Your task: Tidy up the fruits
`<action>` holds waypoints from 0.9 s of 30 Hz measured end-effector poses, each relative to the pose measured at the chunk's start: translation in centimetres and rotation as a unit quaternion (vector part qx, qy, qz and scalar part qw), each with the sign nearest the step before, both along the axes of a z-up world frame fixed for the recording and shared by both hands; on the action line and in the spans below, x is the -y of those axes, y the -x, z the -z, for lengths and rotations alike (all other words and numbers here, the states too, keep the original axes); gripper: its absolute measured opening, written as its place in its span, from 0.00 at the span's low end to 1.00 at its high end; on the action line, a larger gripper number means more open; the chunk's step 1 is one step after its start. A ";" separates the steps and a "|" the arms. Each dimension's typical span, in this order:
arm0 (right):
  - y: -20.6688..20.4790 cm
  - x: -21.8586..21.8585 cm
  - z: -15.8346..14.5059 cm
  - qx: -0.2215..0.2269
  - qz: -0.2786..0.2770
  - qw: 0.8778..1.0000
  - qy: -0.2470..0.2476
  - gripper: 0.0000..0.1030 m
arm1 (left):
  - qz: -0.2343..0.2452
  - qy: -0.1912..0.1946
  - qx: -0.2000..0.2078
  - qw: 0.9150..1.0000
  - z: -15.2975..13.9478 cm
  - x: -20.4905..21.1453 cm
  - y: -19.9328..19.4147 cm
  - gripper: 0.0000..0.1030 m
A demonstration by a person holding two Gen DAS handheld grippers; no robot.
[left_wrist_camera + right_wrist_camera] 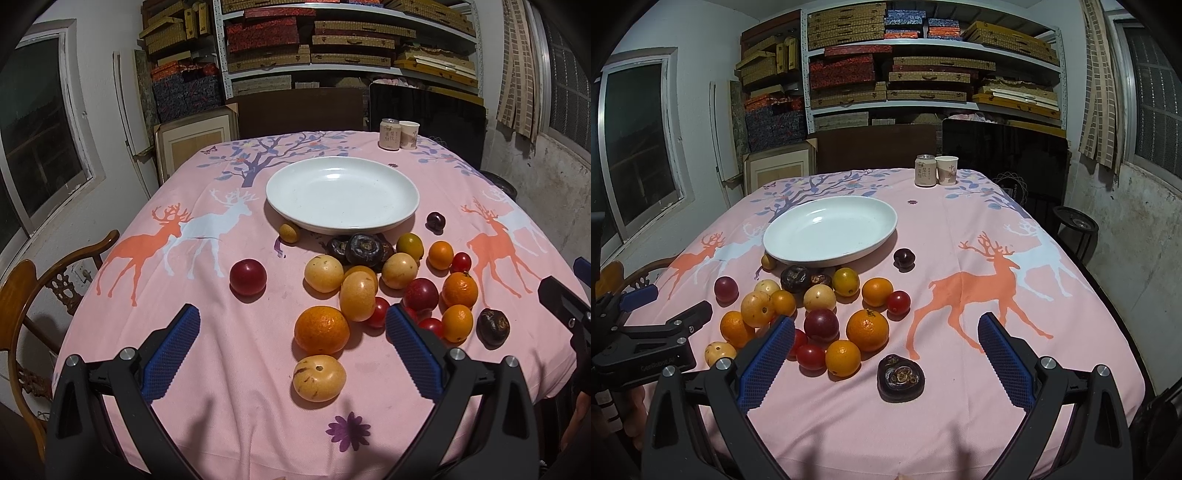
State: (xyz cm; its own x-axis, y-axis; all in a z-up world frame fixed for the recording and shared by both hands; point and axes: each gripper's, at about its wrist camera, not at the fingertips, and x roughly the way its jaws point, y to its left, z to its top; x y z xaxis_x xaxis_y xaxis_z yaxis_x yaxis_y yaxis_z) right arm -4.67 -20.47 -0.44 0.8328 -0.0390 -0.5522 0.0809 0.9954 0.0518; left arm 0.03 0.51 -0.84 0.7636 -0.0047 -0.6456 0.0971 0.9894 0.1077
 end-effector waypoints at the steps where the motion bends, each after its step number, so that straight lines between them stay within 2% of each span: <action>1: 0.0 0.0 0.0 0.000 0.000 1.000 0.000 0.97 | 0.000 0.000 0.000 1.000 0.1 0.0 0.0 0.96; 24: -0.1 0.1 0.2 -0.003 0.000 1.000 0.004 0.97 | 0.002 -0.003 -0.001 1.000 -0.2 0.0 0.0 0.96; 27: -0.1 1.1 0.8 -0.014 0.009 1.000 0.009 0.97 | 0.056 -0.007 -0.009 0.998 0.4 -0.3 0.8 0.96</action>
